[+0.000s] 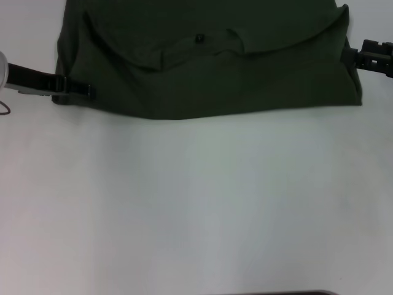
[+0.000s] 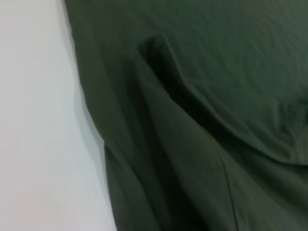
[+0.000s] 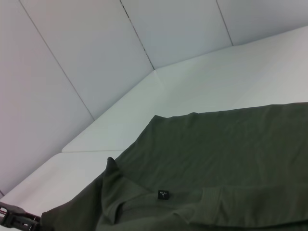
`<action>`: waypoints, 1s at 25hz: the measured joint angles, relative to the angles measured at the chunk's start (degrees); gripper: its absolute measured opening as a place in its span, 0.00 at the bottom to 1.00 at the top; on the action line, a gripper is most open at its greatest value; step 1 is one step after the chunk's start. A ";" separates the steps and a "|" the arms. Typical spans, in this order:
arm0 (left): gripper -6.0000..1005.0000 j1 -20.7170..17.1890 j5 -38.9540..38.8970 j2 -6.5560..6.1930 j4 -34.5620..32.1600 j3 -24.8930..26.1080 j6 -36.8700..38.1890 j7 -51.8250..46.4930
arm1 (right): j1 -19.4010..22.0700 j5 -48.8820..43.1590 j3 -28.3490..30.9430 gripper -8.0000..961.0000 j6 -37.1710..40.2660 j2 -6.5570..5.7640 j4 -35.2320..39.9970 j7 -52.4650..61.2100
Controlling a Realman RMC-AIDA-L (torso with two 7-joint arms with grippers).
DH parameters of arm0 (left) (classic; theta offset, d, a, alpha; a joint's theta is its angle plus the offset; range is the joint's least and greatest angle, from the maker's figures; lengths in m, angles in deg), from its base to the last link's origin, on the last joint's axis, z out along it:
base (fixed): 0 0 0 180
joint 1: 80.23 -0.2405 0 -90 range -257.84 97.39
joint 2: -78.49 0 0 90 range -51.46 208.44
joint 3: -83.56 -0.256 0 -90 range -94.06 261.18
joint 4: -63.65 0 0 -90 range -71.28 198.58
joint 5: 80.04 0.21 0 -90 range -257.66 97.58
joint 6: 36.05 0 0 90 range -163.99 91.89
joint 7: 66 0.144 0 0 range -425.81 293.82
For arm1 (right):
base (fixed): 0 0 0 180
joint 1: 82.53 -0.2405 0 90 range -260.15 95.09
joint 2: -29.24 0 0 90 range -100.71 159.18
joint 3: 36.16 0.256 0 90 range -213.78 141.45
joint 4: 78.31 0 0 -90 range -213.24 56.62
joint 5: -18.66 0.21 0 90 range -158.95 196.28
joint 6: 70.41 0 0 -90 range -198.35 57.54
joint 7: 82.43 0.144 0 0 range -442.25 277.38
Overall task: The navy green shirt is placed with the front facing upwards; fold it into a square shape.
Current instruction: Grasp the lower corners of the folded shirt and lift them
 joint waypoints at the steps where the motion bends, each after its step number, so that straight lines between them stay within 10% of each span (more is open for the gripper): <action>1: 0.82 0.14 0.16 0.08 0.01 -0.04 -0.03 -0.04 | 0.00 0.00 0.00 0.97 0.00 0.00 0.00 0.00; 23: 0.61 1.06 1.20 0.15 -0.32 -0.42 1.91 -2.41 | -0.45 -1.65 -0.65 0.97 -2.17 -1.17 0.26 7.30; 25: 0.38 1.09 1.19 0.16 -0.58 -0.50 2.15 -2.41 | -1.08 -5.22 -0.70 0.97 -2.52 -2.34 0.60 13.29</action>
